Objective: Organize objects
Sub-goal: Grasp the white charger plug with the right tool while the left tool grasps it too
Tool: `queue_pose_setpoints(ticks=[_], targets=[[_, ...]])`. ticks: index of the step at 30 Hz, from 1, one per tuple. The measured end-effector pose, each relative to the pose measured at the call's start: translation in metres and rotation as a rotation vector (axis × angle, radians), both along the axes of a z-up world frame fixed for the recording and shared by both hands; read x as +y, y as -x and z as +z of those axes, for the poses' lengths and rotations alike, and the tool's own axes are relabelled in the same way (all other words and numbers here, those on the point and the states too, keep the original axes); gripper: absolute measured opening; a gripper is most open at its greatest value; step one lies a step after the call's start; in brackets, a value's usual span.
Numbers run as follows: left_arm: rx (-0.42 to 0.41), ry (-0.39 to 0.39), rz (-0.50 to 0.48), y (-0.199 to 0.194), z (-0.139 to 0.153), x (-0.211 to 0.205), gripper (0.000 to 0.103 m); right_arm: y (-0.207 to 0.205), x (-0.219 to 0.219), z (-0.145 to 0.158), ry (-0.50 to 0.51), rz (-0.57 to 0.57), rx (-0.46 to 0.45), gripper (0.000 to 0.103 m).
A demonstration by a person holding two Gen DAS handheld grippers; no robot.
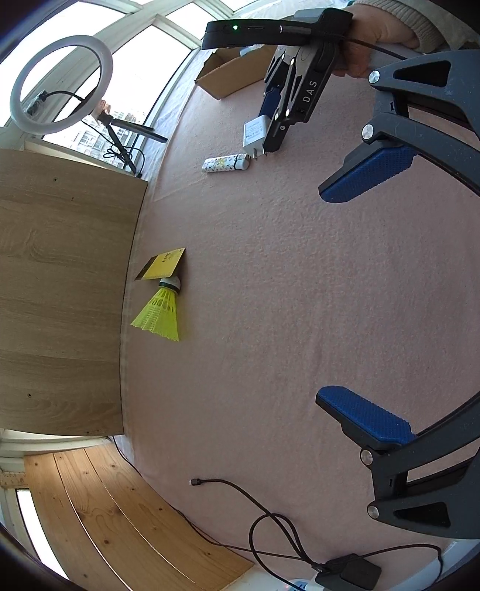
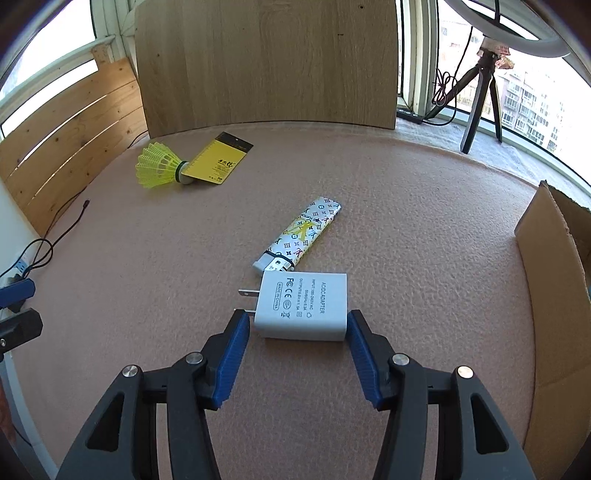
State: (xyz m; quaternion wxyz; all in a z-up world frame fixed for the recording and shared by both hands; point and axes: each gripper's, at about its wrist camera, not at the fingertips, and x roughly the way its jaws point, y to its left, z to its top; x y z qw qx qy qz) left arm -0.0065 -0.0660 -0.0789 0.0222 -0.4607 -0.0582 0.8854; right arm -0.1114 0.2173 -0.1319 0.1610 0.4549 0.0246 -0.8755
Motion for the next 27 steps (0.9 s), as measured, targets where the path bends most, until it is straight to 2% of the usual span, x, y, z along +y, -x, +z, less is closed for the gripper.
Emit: queue_pose_setpoints(ticks=[1,6,10,15,18,19,21,23,25,27], targets=[[-0.002,-0.001,-0.003,0.0,-0.001,0.001,0.101,0.001,0.0,0.0,-0.004,0.0,0.005,0.045],[-0.015,-0.015,-0.027,0.012,-0.008,0.011,0.101,-0.004,0.003,0.0,0.016,0.021,-0.004,0.044],[-0.04,-0.032,-0.076,0.031,-0.018,0.031,0.101,-0.025,0.001,0.0,0.033,0.097,-0.015,0.044],[-0.072,-0.058,-0.151,0.059,-0.031,0.068,0.101,-0.058,-0.002,0.0,-0.014,0.173,0.001,0.044],[-0.031,-0.093,-0.294,0.063,-0.024,0.097,0.1,-0.066,0.0,-0.002,-0.032,0.202,0.027,0.044],[-0.006,-0.079,-0.366,0.062,-0.021,0.108,0.1,-0.068,-0.001,-0.003,-0.046,0.223,0.043,0.044],[0.036,-0.002,-0.504,0.057,-0.017,0.13,0.1,-0.07,-0.001,-0.003,-0.061,0.255,0.057,0.044],[0.047,0.036,-0.656,0.051,-0.018,0.145,0.1,-0.07,0.002,-0.003,-0.047,0.259,0.055,0.045],[0.03,0.073,-0.771,0.051,-0.024,0.159,0.095,-0.069,0.001,-0.002,-0.052,0.26,0.057,0.045],[-0.008,0.083,-0.833,0.055,-0.032,0.169,0.079,-0.072,-0.003,-0.002,-0.081,0.261,0.069,0.045]])
